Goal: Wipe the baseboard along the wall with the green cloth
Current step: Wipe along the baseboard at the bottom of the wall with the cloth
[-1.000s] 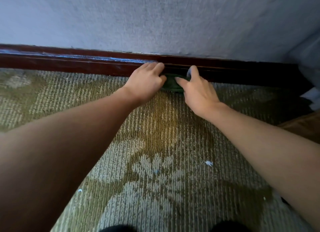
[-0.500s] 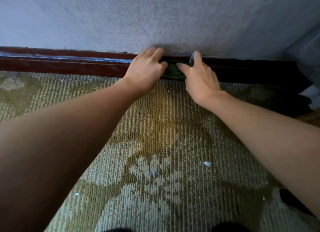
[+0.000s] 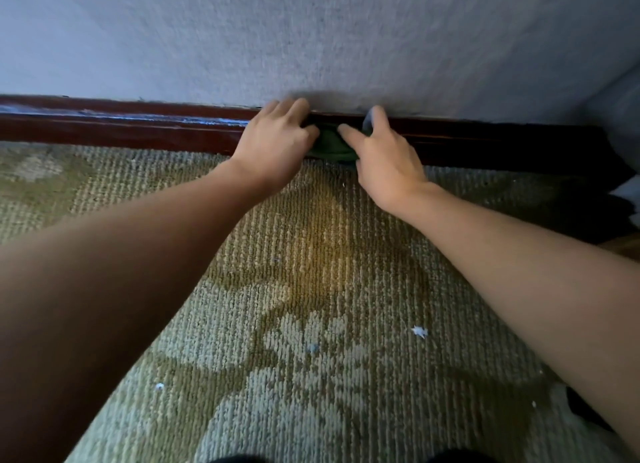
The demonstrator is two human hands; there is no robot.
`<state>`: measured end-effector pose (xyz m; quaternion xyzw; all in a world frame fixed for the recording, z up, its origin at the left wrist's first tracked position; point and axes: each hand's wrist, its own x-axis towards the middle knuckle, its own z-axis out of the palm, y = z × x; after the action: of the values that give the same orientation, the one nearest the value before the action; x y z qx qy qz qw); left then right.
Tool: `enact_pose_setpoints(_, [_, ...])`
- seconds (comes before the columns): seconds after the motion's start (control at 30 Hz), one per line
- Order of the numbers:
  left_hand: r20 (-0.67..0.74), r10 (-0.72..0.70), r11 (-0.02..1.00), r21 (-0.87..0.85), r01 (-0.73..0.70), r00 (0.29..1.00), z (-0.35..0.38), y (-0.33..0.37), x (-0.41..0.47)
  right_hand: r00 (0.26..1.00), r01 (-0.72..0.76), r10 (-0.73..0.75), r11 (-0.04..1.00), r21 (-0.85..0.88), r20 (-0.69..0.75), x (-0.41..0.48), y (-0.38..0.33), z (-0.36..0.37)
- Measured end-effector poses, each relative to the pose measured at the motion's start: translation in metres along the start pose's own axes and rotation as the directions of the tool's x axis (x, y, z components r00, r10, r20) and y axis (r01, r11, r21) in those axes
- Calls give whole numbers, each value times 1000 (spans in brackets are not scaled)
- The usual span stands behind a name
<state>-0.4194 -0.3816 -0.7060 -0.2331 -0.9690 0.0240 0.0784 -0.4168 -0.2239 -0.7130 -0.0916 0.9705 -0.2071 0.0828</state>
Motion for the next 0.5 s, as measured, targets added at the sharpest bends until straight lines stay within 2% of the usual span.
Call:
enact_pose_setpoints(0.1, [-37,71,997,22,-70,997,-2,5,-8,997,-70,67,994,86,38,-5,4,1])
enact_pose_setpoints(0.27, [-106,169,981,108,-158,980,-3,21,-5,999,-44,44,999,20,16,-13,22,-5])
enact_pose_setpoints(0.37, [-147,182,982,79,-172,972,-4,31,10,996,-87,87,996,-17,-8,-11,33,-17])
enact_pose_setpoints(0.5, [-87,156,986,71,-150,984,-4,41,21,994,-110,110,991,-74,-6,-10,42,-19])
